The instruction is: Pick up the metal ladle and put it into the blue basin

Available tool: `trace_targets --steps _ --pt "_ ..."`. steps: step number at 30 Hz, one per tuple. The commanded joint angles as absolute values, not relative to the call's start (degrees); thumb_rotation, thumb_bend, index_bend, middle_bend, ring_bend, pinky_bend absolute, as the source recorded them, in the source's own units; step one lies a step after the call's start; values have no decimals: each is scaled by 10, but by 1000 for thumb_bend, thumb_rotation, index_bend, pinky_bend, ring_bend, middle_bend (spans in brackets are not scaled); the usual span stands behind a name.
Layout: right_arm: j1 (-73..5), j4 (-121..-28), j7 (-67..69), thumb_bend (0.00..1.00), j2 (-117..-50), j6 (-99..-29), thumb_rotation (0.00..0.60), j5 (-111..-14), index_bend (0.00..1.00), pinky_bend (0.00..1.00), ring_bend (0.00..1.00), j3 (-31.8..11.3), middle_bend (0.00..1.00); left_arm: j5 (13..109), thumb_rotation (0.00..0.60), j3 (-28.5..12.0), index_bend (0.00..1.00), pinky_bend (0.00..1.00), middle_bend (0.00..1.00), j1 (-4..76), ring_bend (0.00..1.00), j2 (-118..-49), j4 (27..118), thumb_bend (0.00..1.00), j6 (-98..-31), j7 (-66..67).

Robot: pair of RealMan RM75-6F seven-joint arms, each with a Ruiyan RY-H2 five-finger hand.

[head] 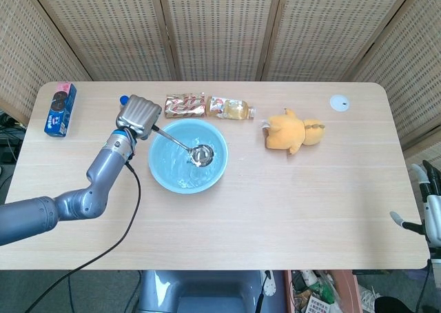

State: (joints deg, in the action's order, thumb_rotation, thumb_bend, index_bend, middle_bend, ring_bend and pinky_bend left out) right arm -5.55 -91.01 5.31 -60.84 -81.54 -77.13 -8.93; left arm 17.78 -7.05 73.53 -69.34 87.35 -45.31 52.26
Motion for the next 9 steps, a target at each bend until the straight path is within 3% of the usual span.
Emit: trace_targets --steps 1,9 --pt "-56 -910 52 0 -609 -814 600 -771 0 0 0 -89 0 166 600 -63 854 1000 1000 745 958 -684 881 619 -459 531" --pt "-57 -912 48 0 -609 -813 600 -768 0 0 0 -89 0 122 600 -46 854 1000 1000 767 958 -665 899 619 -465 546"
